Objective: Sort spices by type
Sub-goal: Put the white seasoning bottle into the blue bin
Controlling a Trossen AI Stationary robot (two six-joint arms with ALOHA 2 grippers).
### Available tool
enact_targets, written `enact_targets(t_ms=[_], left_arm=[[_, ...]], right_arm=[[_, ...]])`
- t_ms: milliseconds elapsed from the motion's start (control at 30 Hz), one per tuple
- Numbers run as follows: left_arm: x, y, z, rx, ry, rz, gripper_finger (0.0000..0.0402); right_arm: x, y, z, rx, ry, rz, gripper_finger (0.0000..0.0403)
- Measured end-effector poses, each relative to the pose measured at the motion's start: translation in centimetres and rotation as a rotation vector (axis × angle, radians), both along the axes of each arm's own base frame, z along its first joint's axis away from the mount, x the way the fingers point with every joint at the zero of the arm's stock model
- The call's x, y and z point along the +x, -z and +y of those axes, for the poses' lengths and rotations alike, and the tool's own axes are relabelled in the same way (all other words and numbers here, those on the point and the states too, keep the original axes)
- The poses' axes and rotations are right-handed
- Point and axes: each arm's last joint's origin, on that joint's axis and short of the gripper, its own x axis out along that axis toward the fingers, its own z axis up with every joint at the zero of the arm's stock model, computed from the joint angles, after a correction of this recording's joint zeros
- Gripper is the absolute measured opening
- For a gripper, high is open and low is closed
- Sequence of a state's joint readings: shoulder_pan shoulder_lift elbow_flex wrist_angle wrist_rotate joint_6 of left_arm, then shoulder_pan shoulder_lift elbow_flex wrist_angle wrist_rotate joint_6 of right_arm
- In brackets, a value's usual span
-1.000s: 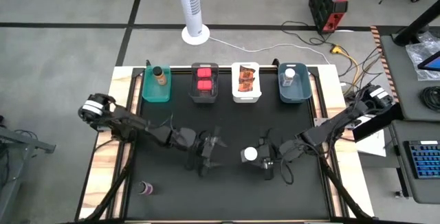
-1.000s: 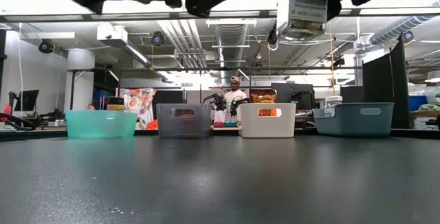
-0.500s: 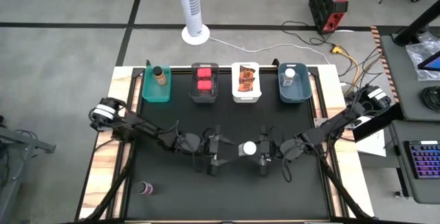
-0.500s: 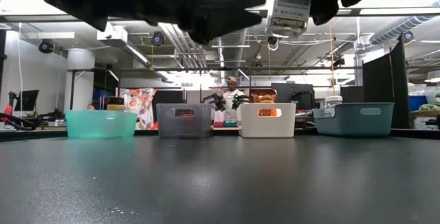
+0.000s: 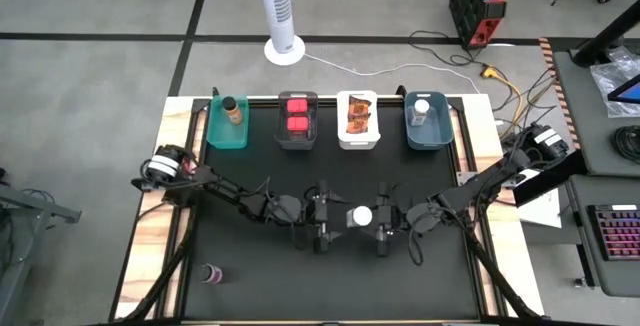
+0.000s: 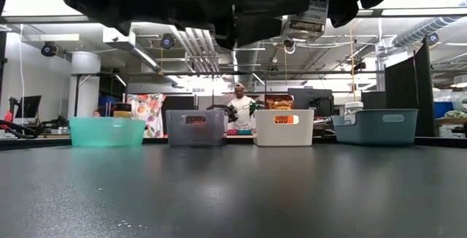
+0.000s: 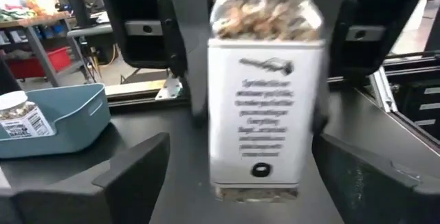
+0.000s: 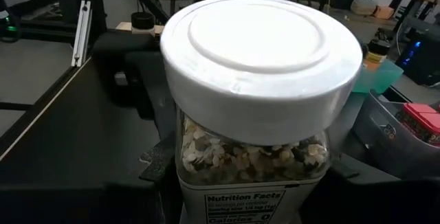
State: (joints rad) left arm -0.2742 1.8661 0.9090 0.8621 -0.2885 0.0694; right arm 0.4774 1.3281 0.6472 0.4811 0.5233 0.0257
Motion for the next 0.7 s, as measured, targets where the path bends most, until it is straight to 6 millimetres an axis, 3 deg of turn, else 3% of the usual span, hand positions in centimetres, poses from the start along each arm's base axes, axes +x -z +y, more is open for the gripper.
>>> enact_targets(t_ms=[333,700], left_arm=[[1.9,1.4,-0.5,0.008,0.059,0.018,0.0311],[2.2,1.1,-0.5,0.022,0.061,0.005,0.0299]], right_arm=[[0.0,-0.1,0.0,0.01,0.002,-0.007,0.0194],[-0.1,0.3,0.0,0.012,0.007,0.027,0.0194]])
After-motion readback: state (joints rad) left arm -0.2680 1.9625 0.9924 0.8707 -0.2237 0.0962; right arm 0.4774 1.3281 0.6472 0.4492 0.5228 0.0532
